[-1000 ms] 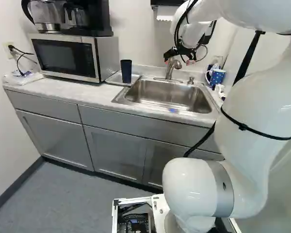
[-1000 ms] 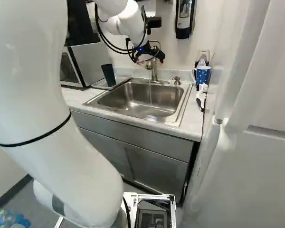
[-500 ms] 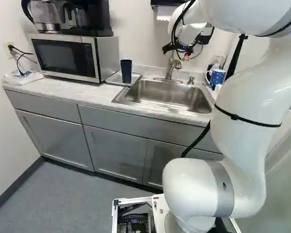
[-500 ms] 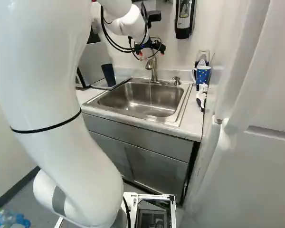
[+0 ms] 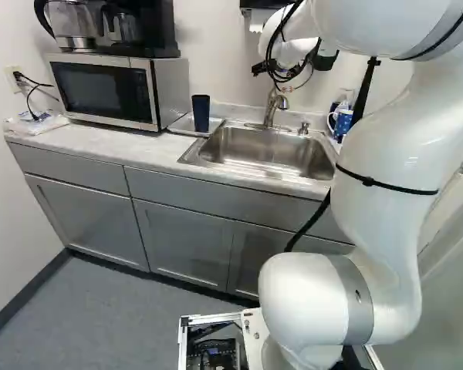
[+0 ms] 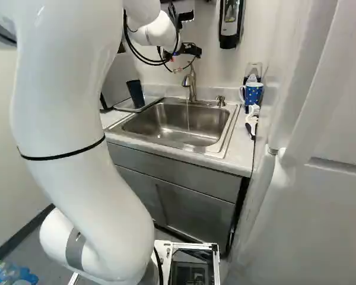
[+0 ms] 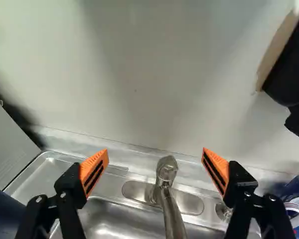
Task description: Rinse the cup and place it in the tray
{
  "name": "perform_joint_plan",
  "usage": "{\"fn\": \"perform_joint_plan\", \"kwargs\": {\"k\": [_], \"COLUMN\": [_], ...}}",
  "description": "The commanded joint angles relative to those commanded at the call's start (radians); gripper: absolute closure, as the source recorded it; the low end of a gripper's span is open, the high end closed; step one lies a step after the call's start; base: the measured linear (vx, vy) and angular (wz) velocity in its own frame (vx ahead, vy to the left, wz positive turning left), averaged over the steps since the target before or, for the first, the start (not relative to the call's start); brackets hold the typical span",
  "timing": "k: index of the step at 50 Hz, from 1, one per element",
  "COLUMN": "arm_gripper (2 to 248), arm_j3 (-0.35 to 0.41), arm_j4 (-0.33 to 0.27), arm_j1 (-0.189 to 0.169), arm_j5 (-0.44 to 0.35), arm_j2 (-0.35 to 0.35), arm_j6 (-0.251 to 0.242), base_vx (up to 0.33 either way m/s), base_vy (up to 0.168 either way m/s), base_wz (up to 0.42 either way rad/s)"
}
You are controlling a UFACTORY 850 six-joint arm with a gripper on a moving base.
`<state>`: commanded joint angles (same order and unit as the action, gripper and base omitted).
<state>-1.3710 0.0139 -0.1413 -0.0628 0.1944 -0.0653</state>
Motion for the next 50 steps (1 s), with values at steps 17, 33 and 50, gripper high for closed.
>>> {"fn": "perform_joint_plan", "kwargs": {"k": [17, 33, 50], "arm_gripper": [3, 3, 3], "arm_j3": [-0.005, -0.01, -0.015], "arm_j4": [0.0, 0.0, 0.0], "arm_j1": [0.024, 0.047, 0.068], "arm_j5": [-0.007, -0.007, -0.006], "arm_j2": [0.005, 0.009, 0.014], "arm_j6": [0.0, 0.0, 0.0], "base_vx": [0.0, 0.0, 0.0], "base_vy": [0.0, 0.0, 0.0], "base_wz": [0.0, 0.0, 0.0]}}
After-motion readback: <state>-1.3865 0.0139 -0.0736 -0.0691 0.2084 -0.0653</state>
